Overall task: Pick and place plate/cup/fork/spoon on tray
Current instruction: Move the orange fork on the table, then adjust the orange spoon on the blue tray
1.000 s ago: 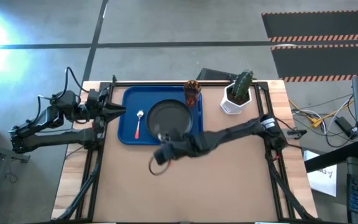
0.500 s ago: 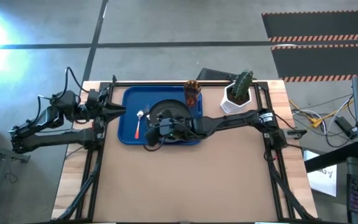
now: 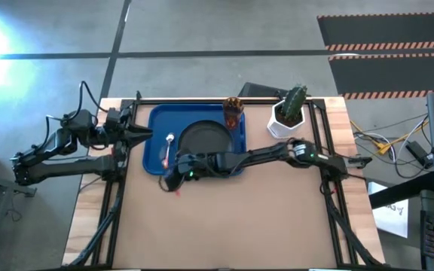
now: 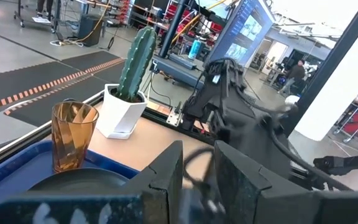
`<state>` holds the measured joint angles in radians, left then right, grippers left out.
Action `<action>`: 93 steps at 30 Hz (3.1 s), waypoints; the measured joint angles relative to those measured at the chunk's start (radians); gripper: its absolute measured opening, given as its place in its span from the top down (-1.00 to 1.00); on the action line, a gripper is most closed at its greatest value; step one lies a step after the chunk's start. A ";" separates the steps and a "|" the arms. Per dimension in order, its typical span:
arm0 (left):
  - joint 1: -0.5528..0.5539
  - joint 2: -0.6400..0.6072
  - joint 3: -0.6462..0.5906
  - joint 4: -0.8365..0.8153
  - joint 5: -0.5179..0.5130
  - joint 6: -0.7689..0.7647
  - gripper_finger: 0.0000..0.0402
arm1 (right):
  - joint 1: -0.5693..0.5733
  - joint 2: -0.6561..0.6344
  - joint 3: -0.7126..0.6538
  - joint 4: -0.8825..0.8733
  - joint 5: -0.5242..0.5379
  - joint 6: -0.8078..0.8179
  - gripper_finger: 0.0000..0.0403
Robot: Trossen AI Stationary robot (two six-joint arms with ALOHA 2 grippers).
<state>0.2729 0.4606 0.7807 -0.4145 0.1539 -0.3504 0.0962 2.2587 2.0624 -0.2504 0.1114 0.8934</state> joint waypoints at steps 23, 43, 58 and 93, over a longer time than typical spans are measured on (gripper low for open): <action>0.000 0.000 0.000 0.000 0.000 -0.003 0.63 | 0.121 0.213 0.290 -0.543 -0.196 0.110 0.95; 0.000 0.000 0.000 -0.024 0.003 -0.004 0.63 | 0.078 0.257 0.288 -0.494 -0.190 0.064 0.92; 0.000 -0.015 0.001 -0.025 0.004 -0.002 0.63 | 0.078 0.228 0.289 -0.493 -0.192 0.065 0.65; -0.001 0.124 -0.295 -0.420 -0.258 -0.266 0.63 | 0.084 -0.297 0.291 -0.726 0.046 -0.330 0.60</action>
<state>0.2722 0.5845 0.4854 -0.8349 -0.1036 -0.6160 0.1806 1.9614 2.3531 -0.9764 0.1574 0.5636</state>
